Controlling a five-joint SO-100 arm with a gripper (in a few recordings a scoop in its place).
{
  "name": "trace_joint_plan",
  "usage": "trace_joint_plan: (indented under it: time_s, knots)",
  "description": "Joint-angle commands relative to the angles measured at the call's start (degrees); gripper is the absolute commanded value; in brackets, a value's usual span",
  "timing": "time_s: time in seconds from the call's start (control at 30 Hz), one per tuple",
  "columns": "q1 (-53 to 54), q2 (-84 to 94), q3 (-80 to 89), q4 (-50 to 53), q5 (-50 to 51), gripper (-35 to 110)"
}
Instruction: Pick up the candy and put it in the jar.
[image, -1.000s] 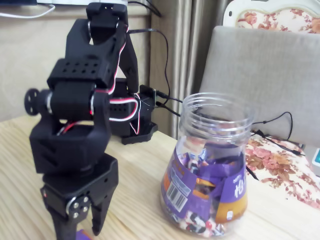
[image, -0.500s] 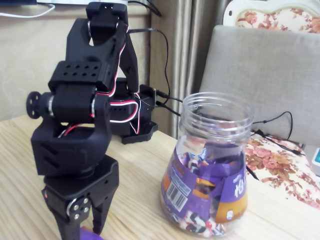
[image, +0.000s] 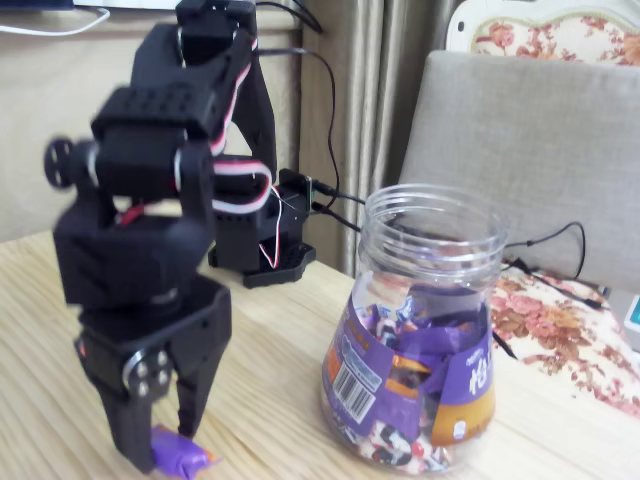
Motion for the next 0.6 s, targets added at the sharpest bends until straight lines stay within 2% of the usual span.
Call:
trace_joint_plan:
  time_s: [0.0, 0.57]
  knots:
    - [0.0, 10.6, -0.7, 4.2, 0.5, 0]
    - [-4.0, 27.9, -24.4, 29.3, -0.3, 0]
